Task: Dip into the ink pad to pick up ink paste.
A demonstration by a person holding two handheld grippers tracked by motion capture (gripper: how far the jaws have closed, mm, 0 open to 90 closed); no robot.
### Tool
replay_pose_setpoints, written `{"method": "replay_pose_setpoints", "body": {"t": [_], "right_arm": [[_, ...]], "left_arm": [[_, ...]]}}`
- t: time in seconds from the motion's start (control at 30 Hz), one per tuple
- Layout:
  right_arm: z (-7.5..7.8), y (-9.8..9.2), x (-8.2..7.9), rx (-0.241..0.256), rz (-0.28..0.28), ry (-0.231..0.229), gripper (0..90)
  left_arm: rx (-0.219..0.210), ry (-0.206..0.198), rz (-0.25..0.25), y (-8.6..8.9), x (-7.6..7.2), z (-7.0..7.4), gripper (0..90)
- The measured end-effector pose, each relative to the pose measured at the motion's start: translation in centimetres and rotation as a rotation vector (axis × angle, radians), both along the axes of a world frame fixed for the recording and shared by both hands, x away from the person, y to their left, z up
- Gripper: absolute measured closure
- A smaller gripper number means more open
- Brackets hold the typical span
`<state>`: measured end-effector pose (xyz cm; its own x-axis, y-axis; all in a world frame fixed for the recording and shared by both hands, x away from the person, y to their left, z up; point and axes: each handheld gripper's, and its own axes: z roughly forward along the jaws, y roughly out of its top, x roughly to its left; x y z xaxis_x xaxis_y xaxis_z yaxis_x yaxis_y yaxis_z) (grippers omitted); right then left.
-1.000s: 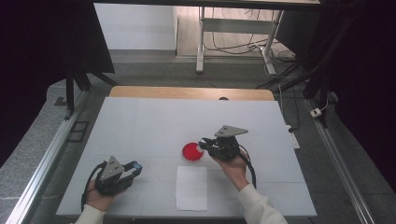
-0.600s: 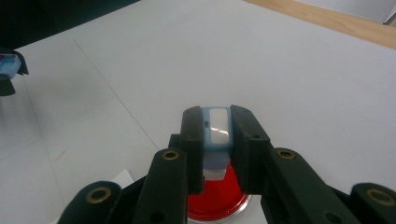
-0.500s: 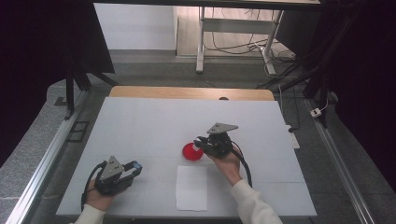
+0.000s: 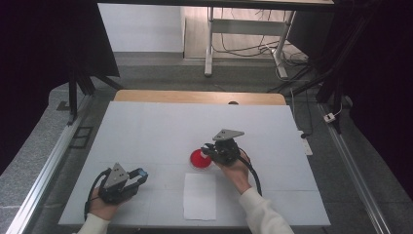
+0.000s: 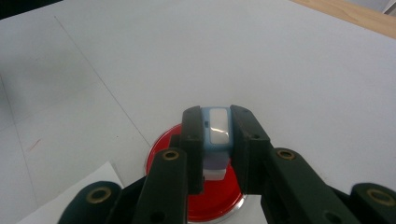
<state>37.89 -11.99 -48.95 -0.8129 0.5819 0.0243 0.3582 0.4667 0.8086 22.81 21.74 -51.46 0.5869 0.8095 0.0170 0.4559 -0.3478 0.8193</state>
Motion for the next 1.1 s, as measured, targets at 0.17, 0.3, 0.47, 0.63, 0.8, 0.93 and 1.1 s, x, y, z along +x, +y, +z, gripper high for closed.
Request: {"method": "replay_pose_setpoints", "body": {"t": [0.17, 0.3, 0.47, 0.63, 0.8, 0.93, 1.1], "right_arm": [[-0.15, 0.07, 0.06, -0.002, -0.001, 0.002, 75.4], [-0.25, 0.12, 0.11, -0.007, -0.004, 0.001, 75.4], [-0.47, 0.33, 0.12, -0.03, -0.001, 0.008, 75.4], [-0.62, 0.57, 0.07, -0.039, 0.001, 0.005, 75.4], [-0.64, 0.62, 0.04, -0.041, 0.002, 0.001, 75.4], [-0.65, 0.67, 0.02, -0.045, 0.002, -0.002, 75.4], [-0.67, 0.69, 0.01, -0.046, 0.001, 0.0, 75.5]], "left_arm": [[0.0, 0.0, -0.001, 0.01, 0.01, -0.02, 65.3], [0.0, 0.002, -0.003, -0.02, 0.02, -0.06, 65.3], [0.002, 0.003, -0.004, 0.0, 0.05, -0.07, 65.3], [0.001, 0.002, -0.004, 0.0, 0.04, -0.07, 65.3], [0.0, 0.002, -0.005, -0.02, 0.04, -0.07, 65.3], [0.002, 0.003, -0.006, -0.03, 0.05, -0.08, 65.3], [0.002, 0.004, -0.007, -0.04, 0.06, -0.1, 65.3]]}}
